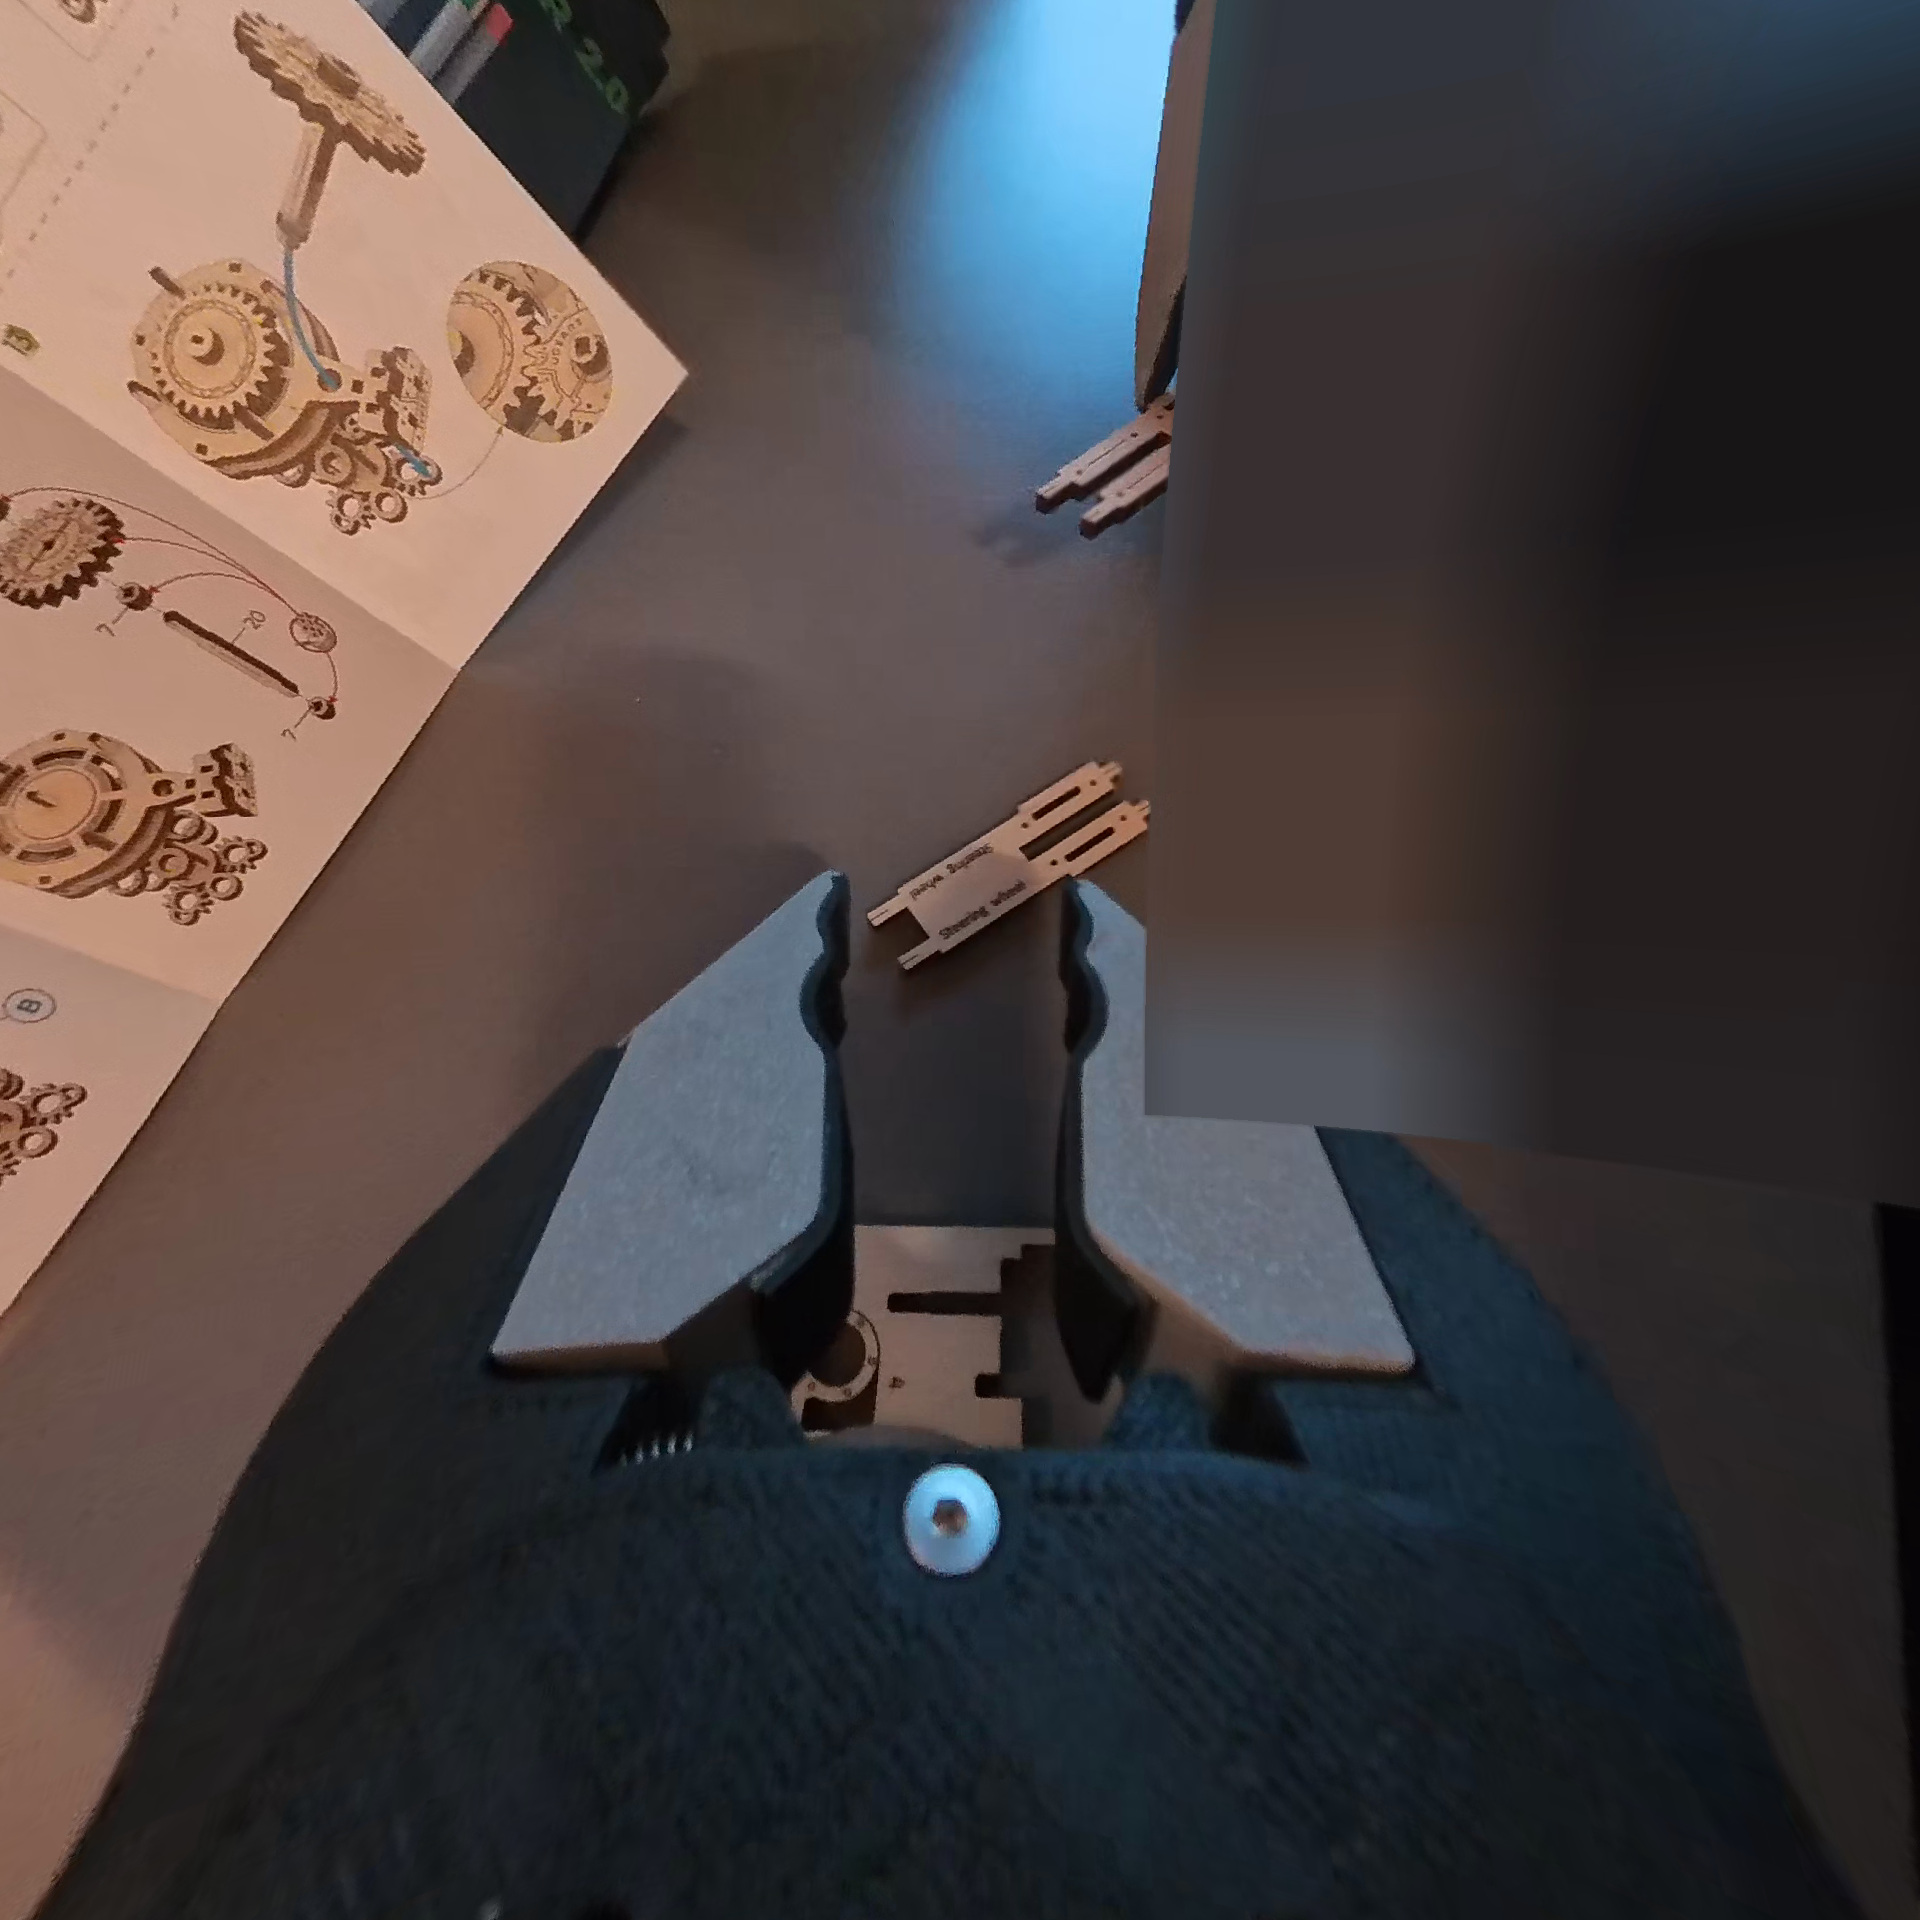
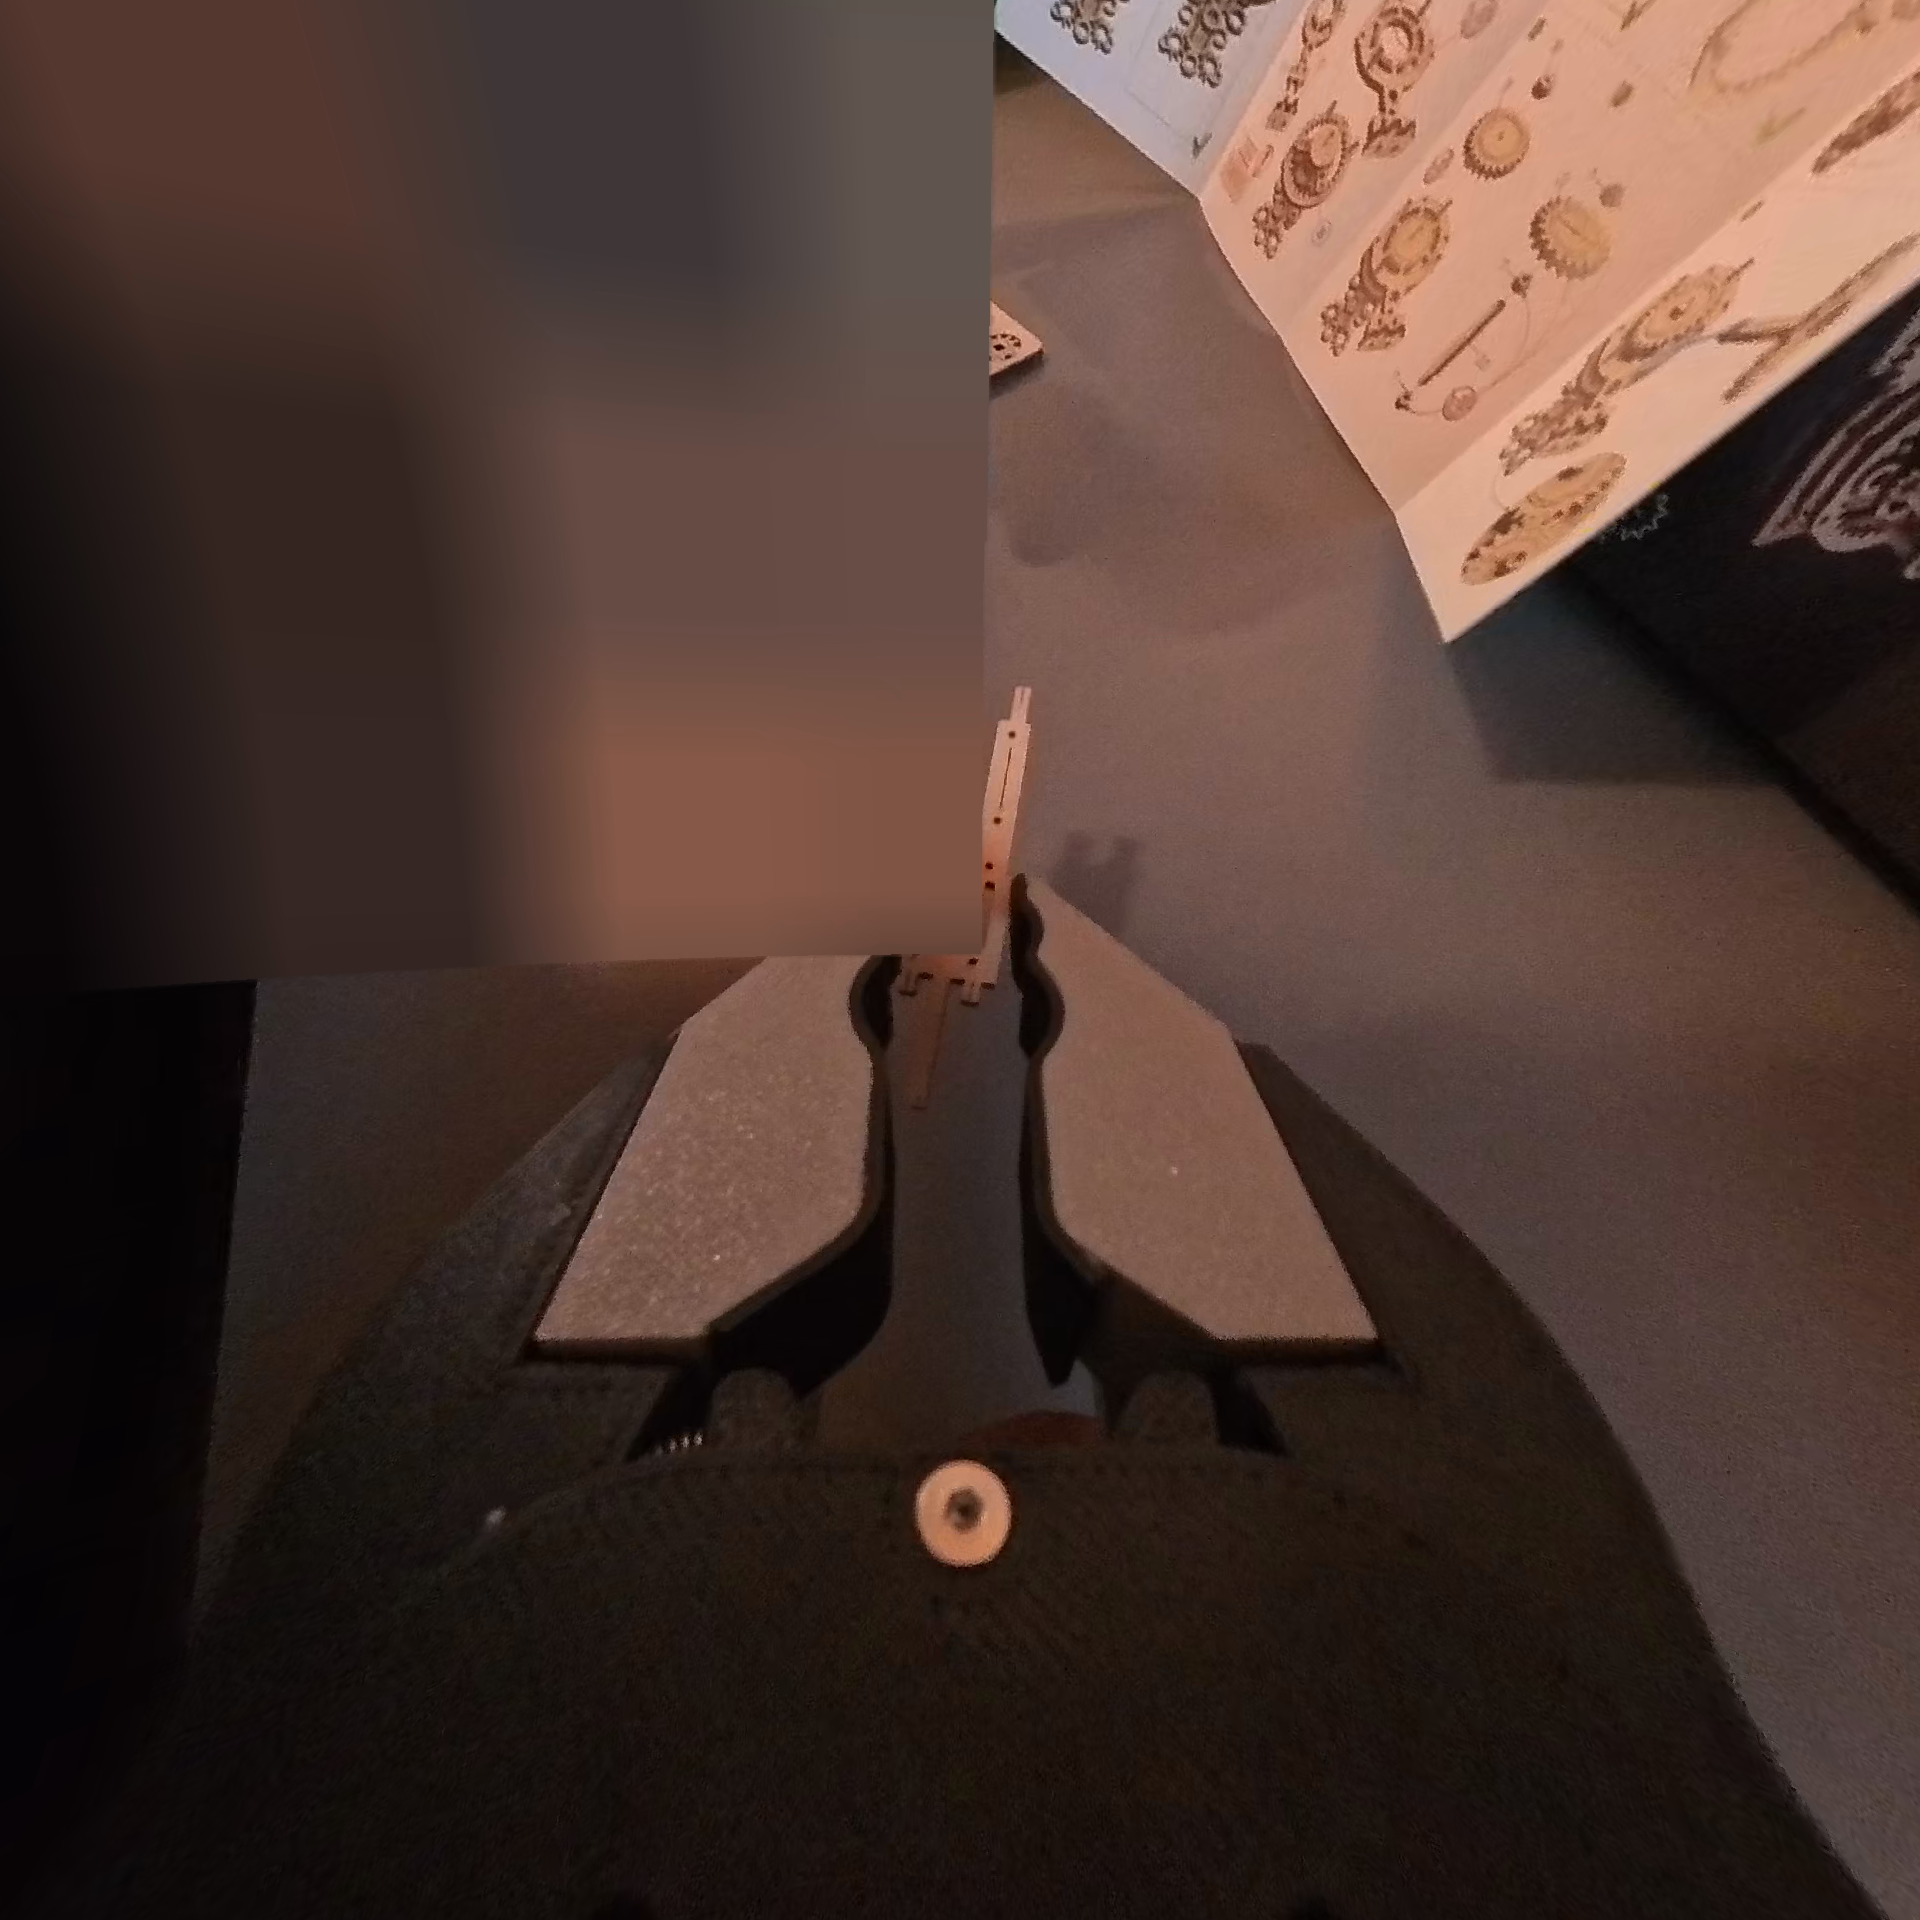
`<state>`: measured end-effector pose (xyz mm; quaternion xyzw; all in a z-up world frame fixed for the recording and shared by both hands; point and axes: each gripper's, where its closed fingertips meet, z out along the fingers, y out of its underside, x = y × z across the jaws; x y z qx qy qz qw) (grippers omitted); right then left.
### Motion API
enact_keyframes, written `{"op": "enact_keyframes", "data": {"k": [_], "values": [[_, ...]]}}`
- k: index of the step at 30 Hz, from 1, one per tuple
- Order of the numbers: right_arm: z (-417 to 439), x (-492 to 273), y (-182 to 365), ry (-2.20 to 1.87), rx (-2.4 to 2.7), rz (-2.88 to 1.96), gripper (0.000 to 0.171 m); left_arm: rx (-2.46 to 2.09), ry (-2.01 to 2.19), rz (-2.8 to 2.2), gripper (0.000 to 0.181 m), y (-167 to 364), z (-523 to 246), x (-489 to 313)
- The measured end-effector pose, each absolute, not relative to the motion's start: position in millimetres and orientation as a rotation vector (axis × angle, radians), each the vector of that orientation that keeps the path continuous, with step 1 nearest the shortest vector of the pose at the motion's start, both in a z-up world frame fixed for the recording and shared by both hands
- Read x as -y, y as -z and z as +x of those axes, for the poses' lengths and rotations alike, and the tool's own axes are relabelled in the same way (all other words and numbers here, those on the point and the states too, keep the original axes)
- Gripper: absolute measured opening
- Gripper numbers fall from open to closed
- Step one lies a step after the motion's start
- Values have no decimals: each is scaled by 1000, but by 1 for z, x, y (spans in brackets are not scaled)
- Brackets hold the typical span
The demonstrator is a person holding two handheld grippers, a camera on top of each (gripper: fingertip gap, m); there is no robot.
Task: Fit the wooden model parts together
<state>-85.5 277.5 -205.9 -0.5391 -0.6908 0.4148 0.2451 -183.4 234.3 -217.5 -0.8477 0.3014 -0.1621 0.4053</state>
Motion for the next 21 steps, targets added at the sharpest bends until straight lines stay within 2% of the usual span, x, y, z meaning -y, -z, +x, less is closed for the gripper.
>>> {"op": "enact_keyframes", "data": {"k": [9, 21], "values": [[-92, -260, 210, -1024, 1963, -1338, 17, -952, 267, -2121, 41, 223, -181, -228], [-97, -258, 222, -882, 2013, -1294, 17, -1027, 279, -2125, 41, 234, -173, -229]]}}
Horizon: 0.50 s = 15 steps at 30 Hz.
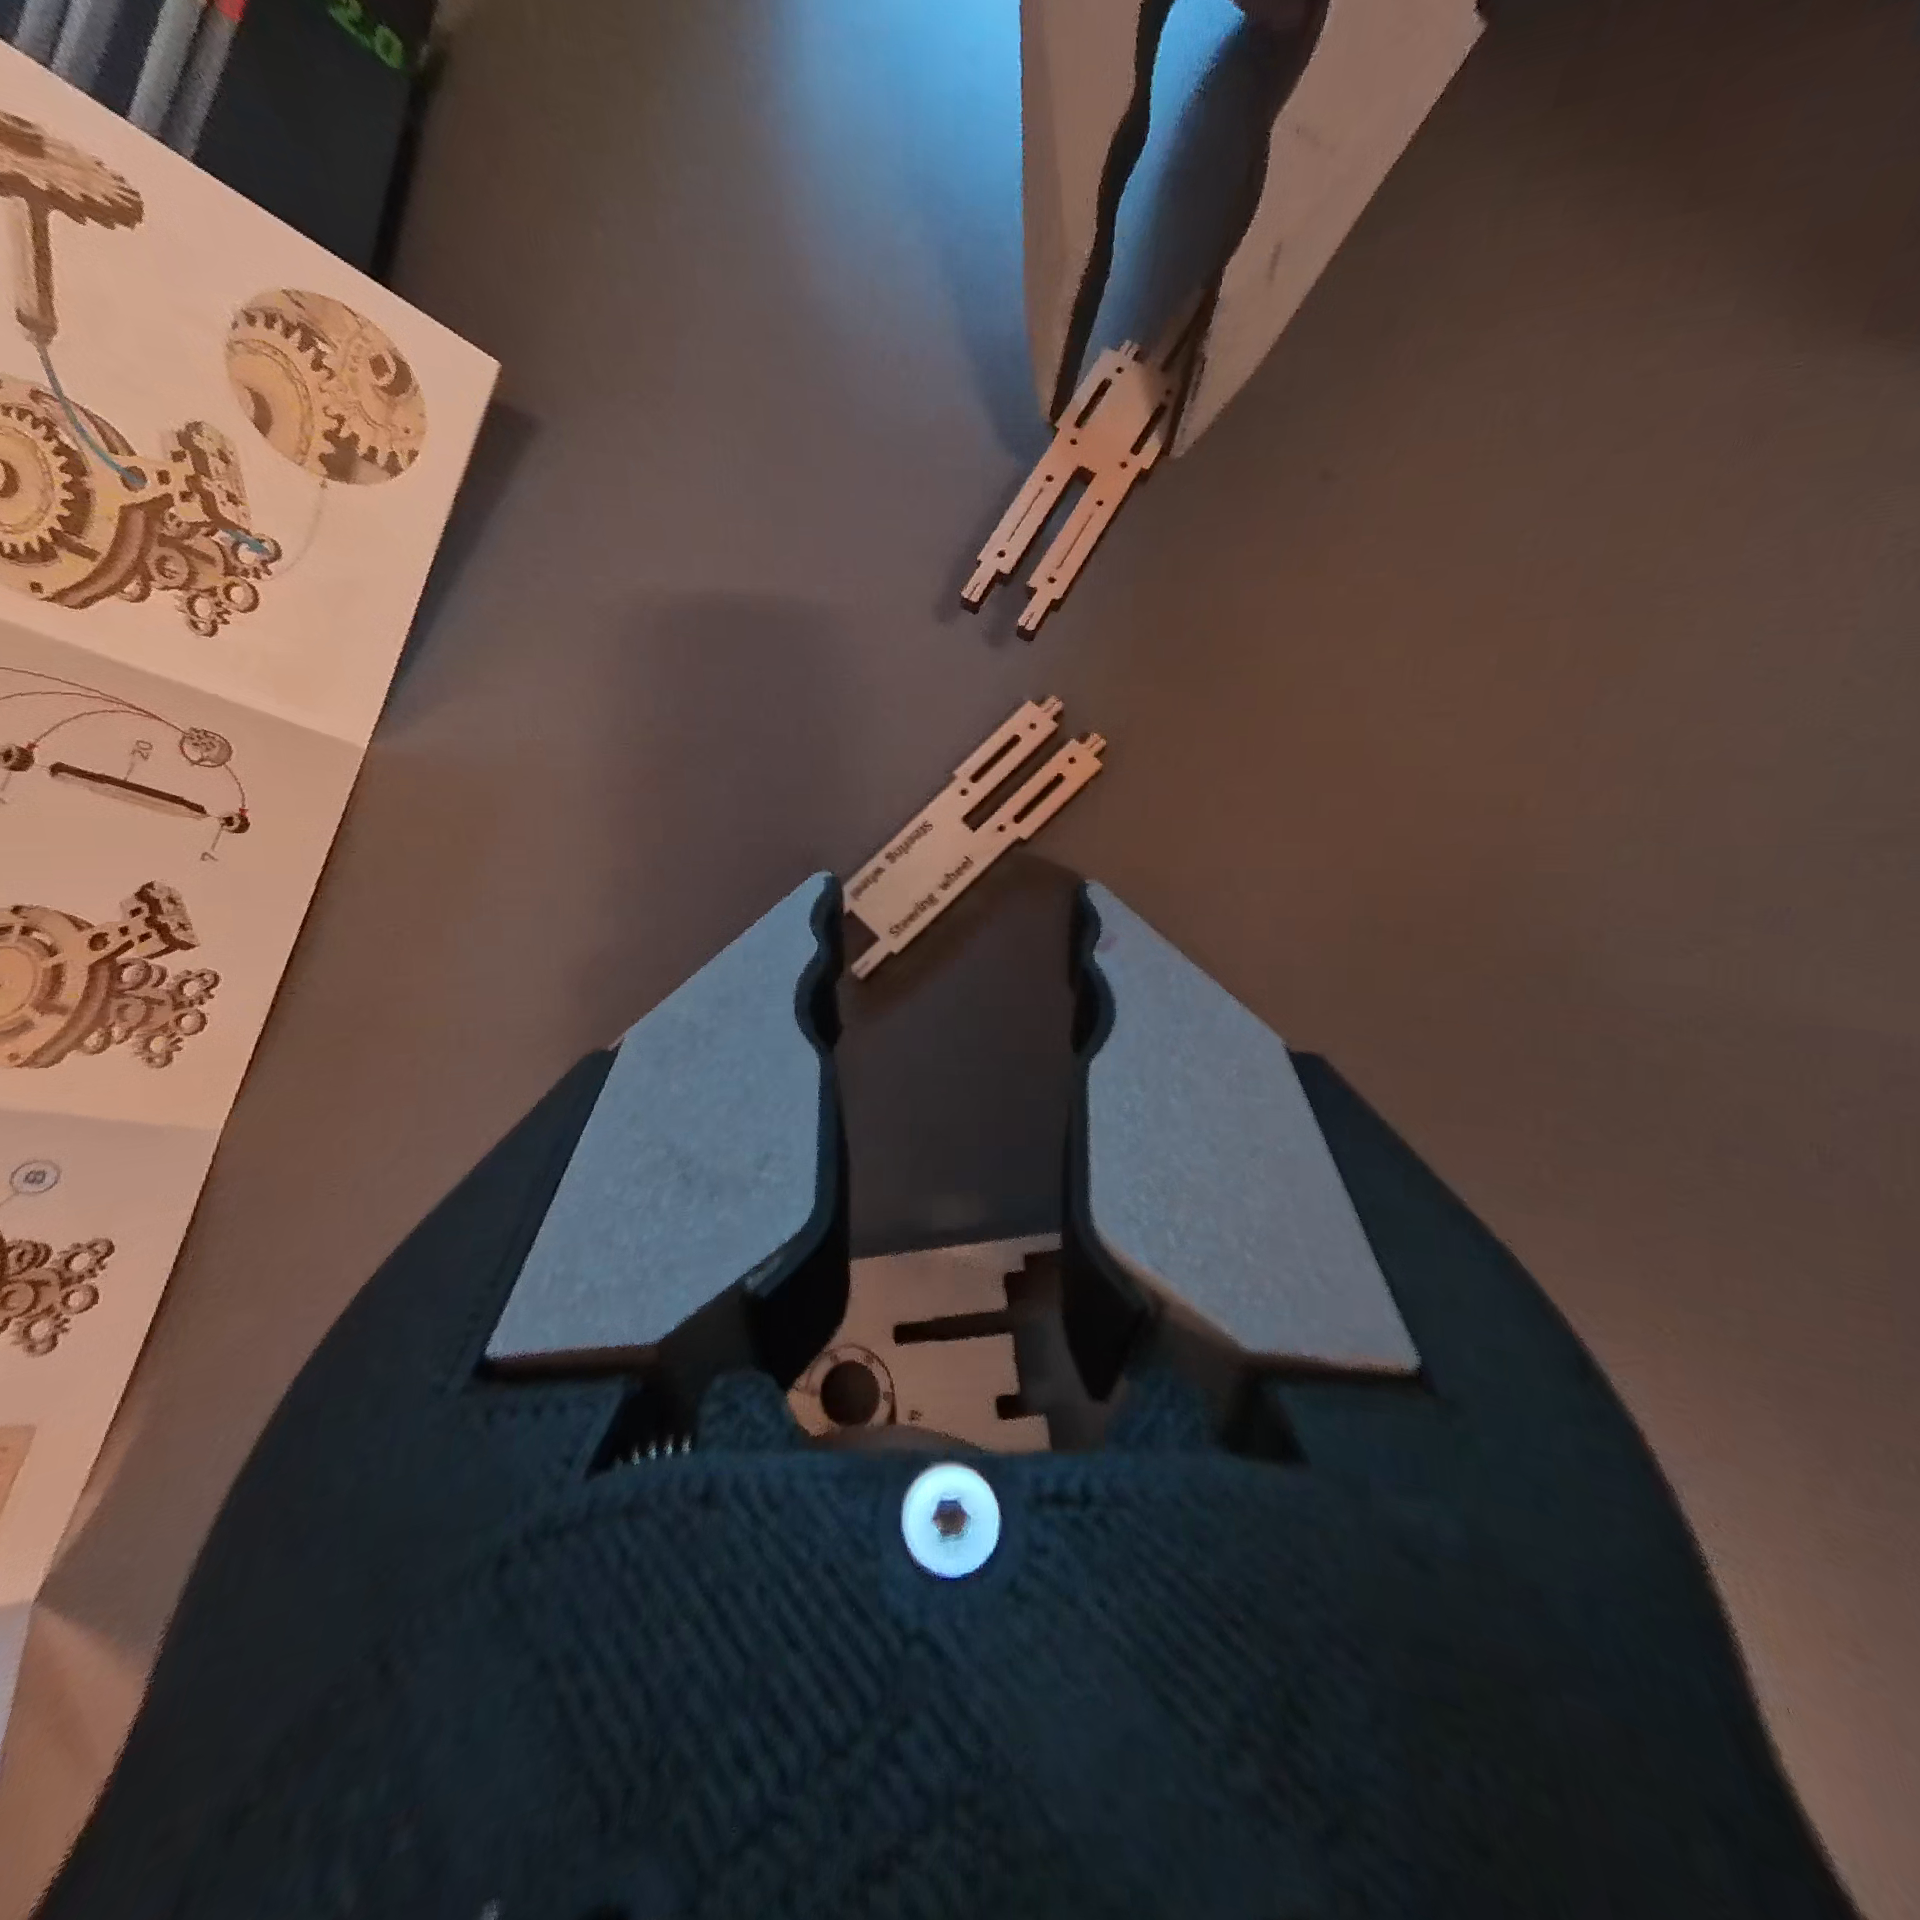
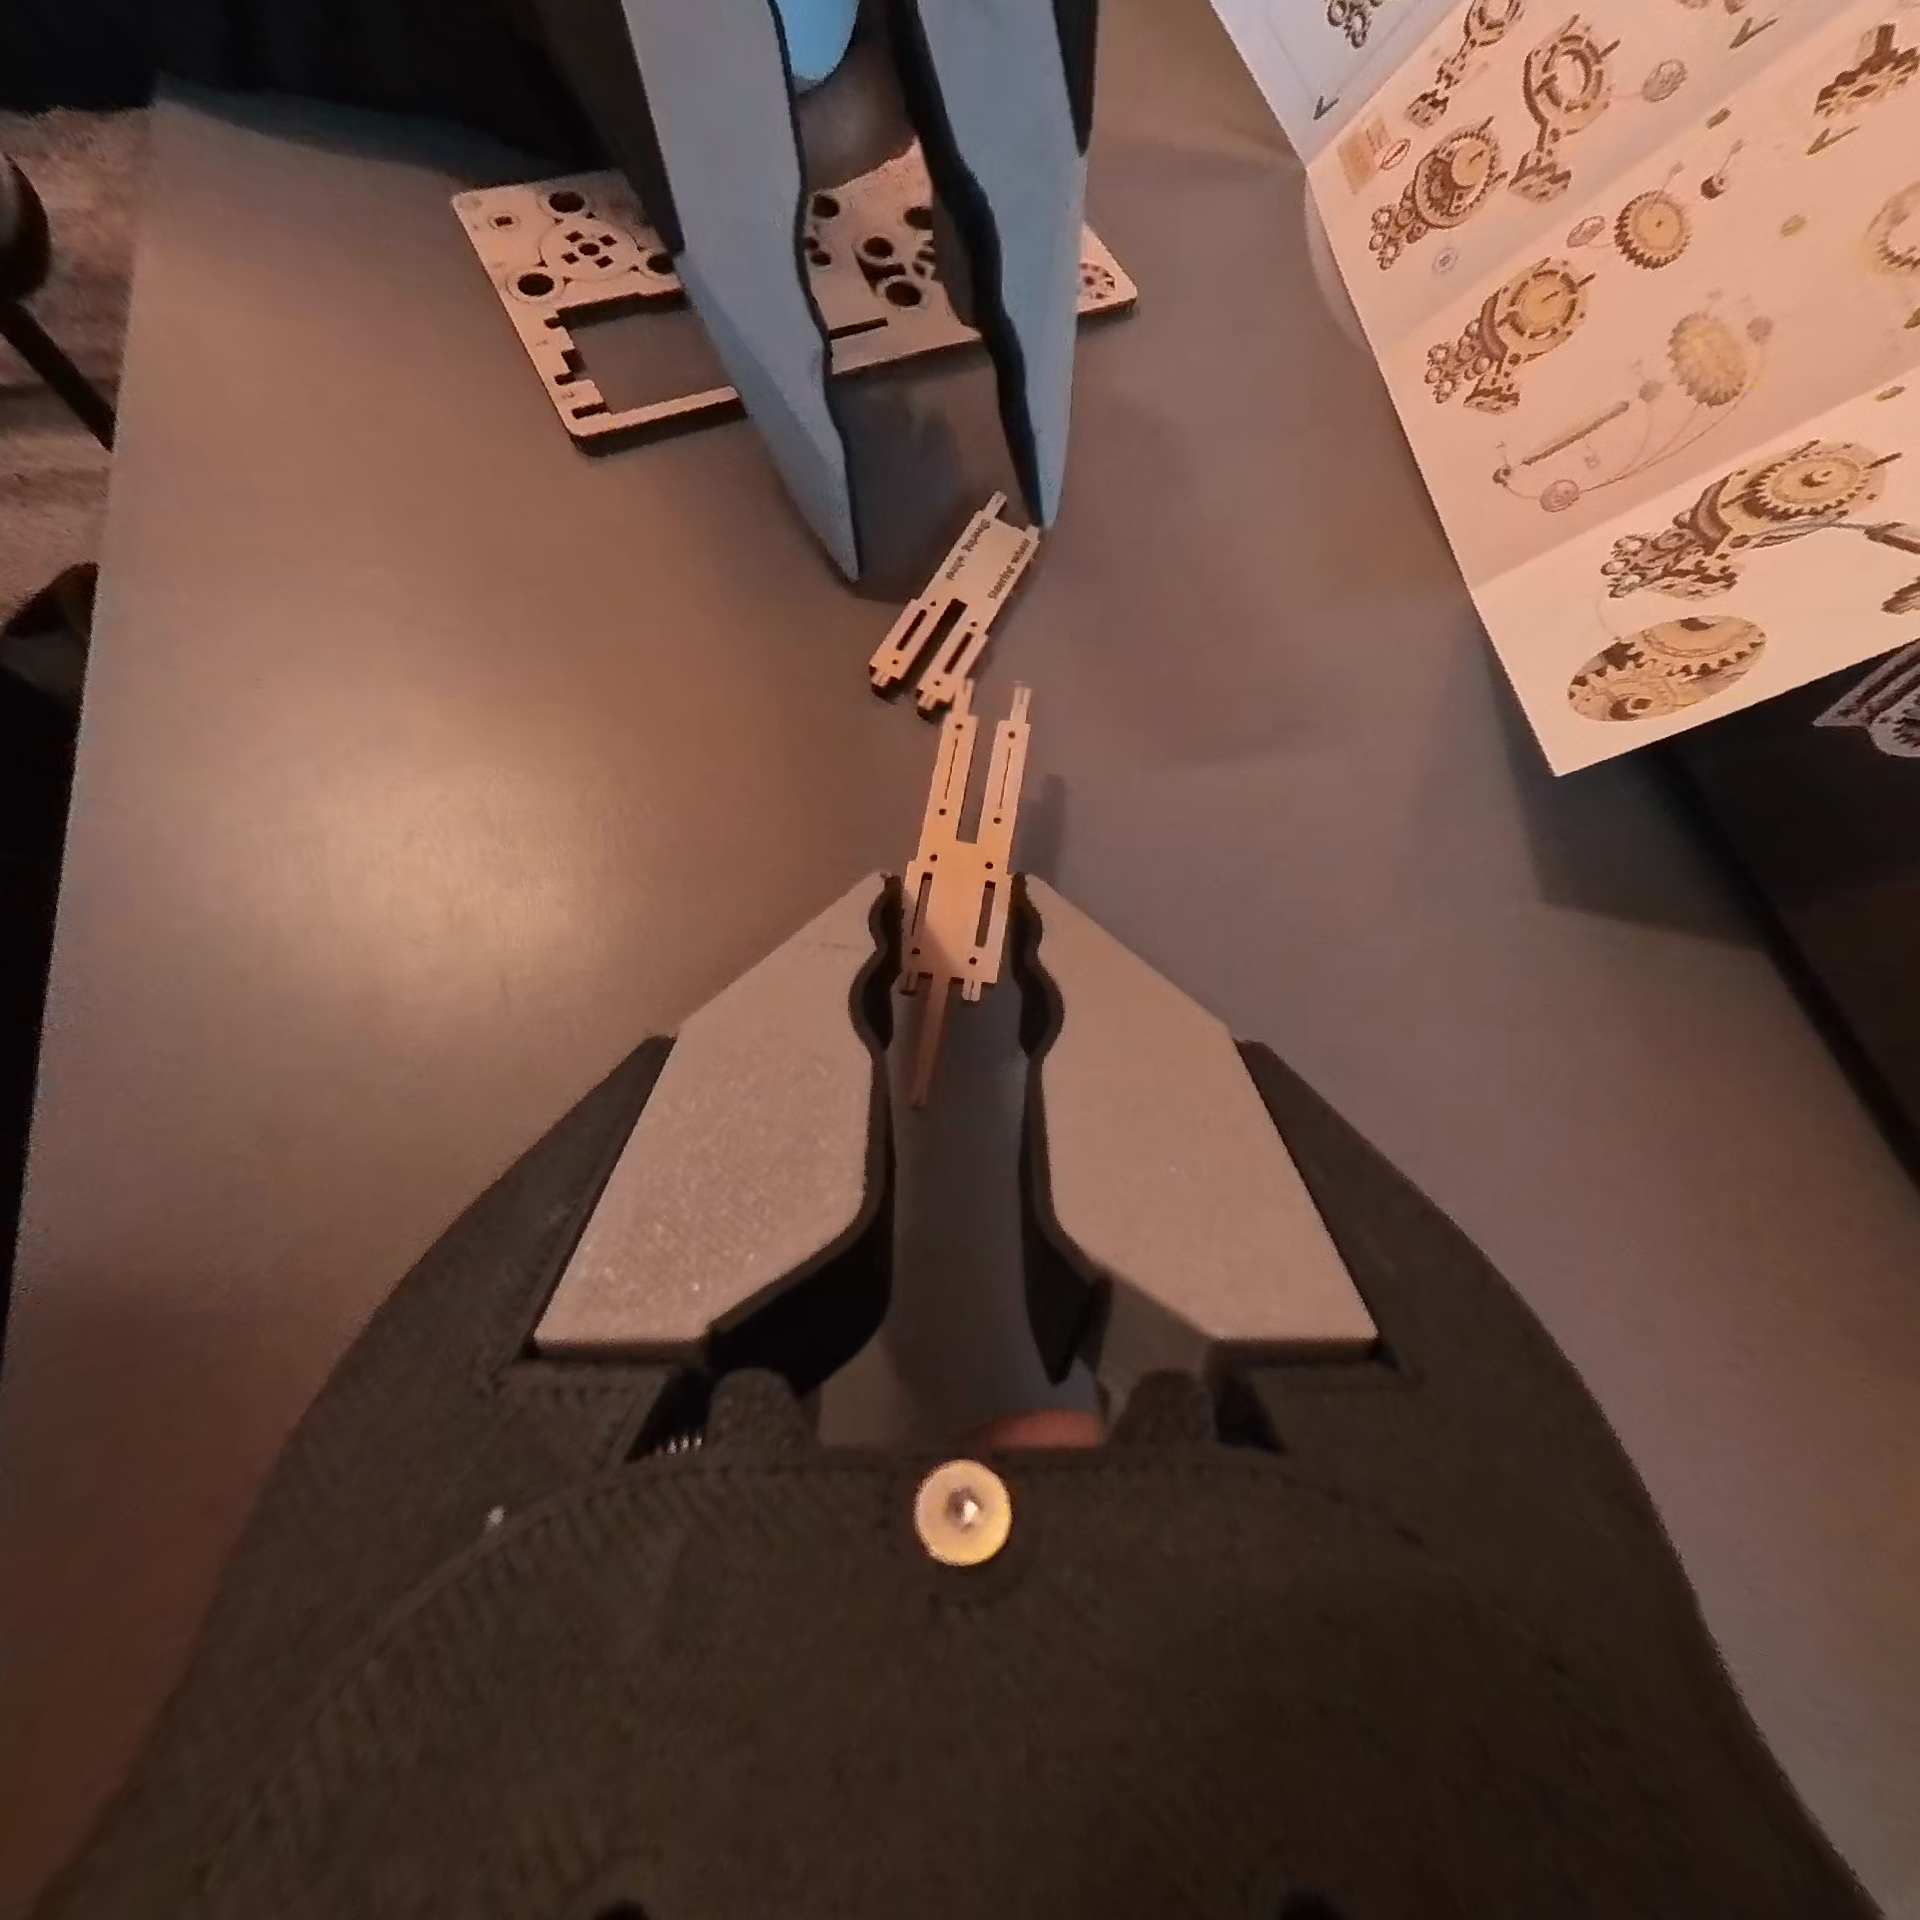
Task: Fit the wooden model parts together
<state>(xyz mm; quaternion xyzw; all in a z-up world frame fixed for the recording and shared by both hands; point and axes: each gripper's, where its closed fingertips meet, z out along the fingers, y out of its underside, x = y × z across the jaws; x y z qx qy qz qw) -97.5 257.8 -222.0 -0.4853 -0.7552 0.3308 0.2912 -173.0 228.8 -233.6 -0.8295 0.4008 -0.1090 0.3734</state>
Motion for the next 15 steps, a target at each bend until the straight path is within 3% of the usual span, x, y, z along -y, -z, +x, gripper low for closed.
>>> {"op": "enact_keyframes", "data": {"k": [6, 10, 15], "values": [[-95, -257, 229, -872, 2064, -1308, 23, -1018, 355, -2145, 38, 235, -171, -233], [-99, -257, 225, -882, 2038, -1302, 30, -1004, 331, -2141, 21, 235, -173, -236], [-114, -245, 219, -934, 2026, -1294, 33, -1006, 338, -2129, 14, 234, -172, -236]]}}
